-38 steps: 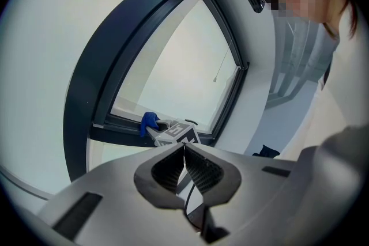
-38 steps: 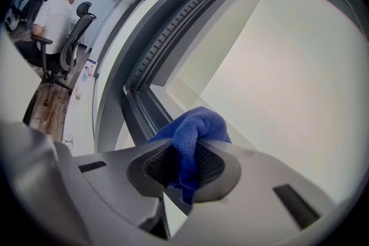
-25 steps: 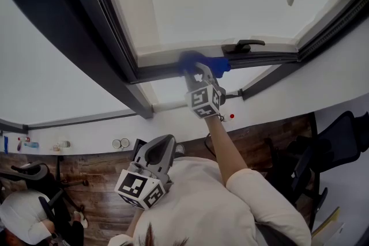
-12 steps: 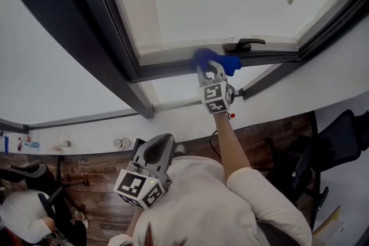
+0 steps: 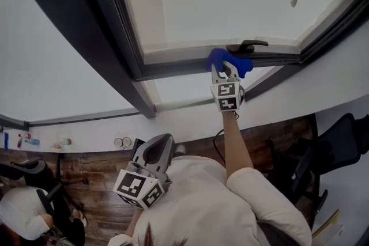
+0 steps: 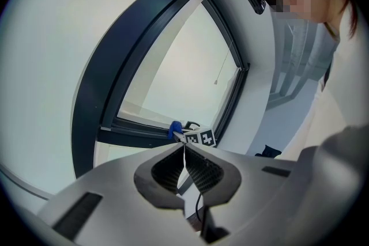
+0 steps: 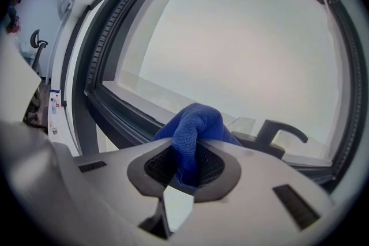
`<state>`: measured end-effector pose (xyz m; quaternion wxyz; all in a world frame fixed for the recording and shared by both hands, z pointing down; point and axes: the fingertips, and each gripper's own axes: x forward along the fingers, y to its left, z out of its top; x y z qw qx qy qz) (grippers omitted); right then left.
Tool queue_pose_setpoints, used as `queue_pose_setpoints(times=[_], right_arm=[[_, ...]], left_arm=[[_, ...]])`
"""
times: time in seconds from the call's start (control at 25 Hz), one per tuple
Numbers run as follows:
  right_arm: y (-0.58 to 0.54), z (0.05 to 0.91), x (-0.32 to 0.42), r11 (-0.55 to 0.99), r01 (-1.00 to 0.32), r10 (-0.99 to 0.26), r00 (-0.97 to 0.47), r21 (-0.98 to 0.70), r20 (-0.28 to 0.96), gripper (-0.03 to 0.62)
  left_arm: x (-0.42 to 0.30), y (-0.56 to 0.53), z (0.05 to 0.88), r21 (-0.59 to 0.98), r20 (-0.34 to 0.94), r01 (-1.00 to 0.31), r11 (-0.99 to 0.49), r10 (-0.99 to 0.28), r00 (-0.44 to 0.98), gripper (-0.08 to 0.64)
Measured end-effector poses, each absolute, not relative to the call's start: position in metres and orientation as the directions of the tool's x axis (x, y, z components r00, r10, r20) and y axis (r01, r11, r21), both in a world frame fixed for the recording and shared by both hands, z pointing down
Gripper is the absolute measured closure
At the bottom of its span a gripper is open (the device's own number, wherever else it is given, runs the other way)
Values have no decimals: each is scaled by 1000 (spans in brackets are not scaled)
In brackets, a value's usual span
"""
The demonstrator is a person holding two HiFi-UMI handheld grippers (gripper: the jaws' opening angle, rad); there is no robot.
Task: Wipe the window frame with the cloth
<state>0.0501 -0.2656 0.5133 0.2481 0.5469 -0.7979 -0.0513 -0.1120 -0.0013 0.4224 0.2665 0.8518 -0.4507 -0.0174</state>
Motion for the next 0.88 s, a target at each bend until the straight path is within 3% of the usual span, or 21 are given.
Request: queue_pose_setpoints(times=[0.88], right_arm=[[-281,514,129,273,-912,-923,-160,306,349,537]], left_arm=[[-99,1,417,444,191,-739,-506,-753,630,549]])
